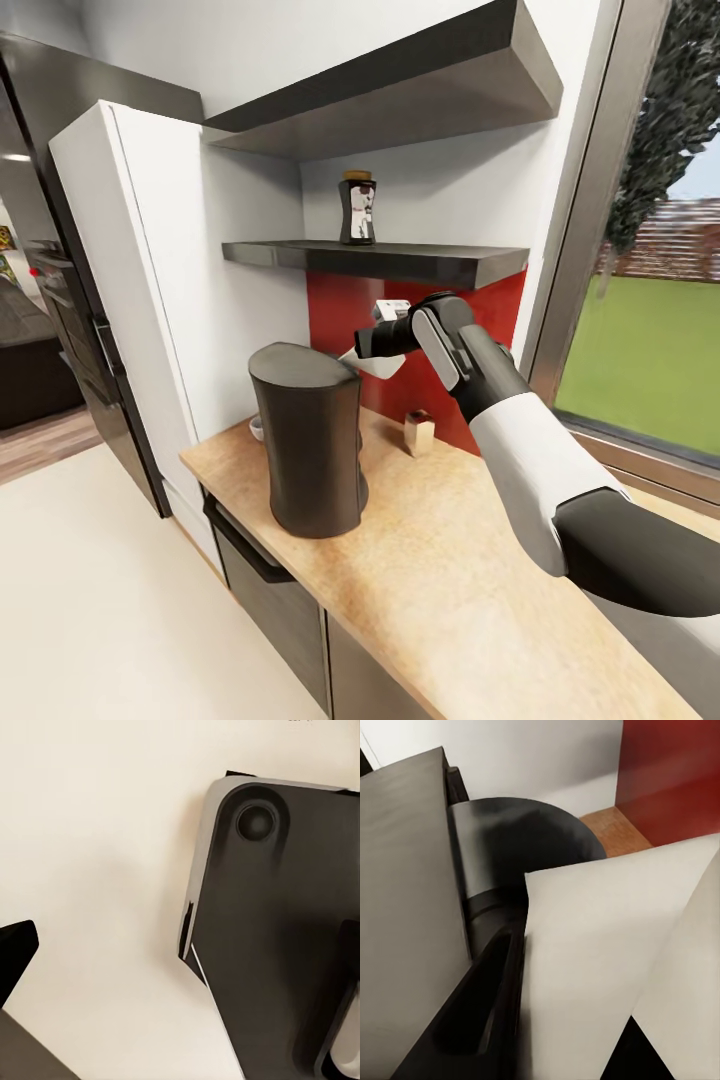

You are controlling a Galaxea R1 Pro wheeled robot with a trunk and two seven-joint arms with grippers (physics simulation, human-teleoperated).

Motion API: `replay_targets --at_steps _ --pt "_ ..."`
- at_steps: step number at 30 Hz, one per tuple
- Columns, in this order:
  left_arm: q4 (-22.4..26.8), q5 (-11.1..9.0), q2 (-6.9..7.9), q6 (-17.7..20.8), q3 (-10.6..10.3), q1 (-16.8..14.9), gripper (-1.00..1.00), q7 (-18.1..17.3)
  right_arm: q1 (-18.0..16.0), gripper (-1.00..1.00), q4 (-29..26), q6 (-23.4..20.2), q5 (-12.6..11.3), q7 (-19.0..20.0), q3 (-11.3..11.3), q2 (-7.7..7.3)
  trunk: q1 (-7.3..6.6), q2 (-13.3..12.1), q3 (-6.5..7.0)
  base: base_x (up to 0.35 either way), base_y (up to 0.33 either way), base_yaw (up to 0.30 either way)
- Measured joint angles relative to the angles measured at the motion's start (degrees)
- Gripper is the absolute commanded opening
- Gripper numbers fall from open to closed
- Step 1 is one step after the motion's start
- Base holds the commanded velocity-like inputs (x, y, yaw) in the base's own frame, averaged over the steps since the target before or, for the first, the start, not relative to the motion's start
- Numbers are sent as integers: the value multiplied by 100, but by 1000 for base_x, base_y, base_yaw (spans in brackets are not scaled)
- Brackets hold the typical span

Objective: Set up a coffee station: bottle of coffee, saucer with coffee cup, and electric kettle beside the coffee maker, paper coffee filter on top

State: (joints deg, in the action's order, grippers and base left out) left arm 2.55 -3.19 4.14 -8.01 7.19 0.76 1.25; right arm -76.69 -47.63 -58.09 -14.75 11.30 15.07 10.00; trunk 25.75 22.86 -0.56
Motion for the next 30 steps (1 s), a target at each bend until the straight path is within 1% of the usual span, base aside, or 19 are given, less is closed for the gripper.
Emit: replay_targets --at_steps 5,30 --pt "0 0 0 0 -1 0 100 0 0 -100 1 -1 14 1 0 0 0 -1 0 110 0 0" --pt "0 -8 -8 0 -7 0 100 0 0 -100 2 0 1 0 0 0 1 -1 0 13 21 0"
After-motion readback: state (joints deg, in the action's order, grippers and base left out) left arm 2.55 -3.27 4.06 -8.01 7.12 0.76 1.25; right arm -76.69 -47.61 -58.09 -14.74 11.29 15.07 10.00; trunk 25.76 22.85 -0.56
